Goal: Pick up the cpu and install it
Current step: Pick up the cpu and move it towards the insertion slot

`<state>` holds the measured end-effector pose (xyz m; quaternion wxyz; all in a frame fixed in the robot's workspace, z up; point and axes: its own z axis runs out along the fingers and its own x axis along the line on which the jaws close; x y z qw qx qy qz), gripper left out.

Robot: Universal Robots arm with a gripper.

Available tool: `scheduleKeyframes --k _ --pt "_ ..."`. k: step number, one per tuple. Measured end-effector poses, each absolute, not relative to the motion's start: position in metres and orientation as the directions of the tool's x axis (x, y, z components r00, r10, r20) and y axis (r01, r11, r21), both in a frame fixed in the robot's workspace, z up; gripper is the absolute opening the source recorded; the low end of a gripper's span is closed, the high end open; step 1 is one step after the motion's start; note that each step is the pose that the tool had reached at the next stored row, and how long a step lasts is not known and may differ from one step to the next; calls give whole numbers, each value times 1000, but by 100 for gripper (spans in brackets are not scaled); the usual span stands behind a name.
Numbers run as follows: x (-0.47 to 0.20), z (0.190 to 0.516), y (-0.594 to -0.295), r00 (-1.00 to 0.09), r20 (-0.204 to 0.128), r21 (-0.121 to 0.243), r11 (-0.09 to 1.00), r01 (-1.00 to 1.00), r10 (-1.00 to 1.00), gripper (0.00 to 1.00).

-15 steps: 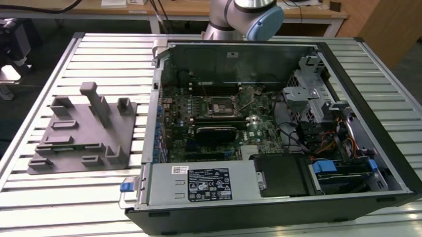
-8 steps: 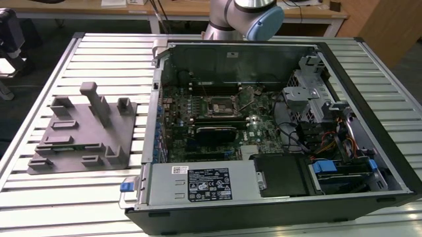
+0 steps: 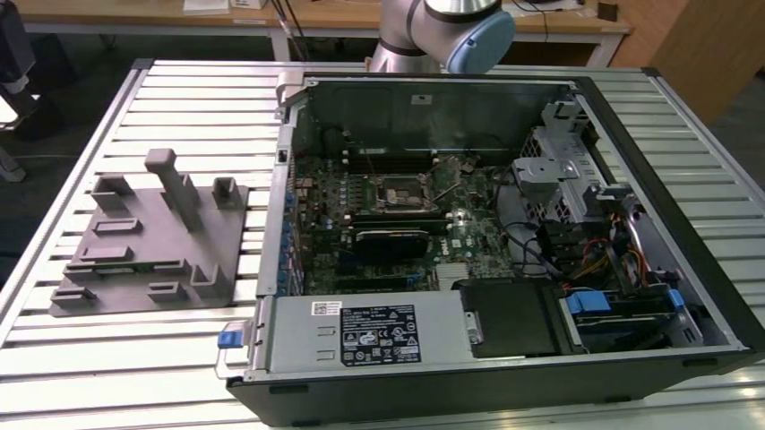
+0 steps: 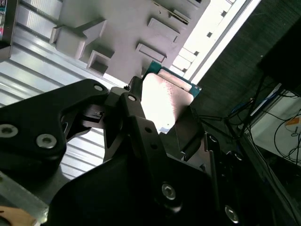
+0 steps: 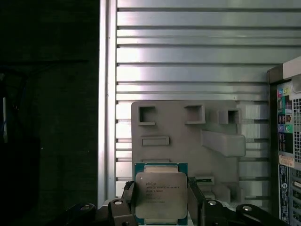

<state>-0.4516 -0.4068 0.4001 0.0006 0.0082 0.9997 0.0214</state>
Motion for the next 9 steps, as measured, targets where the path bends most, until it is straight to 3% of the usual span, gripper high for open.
scheduleKeyframes --k 9 --pt "-446 408 -407 -1000 -1 44 999 16 16 53"
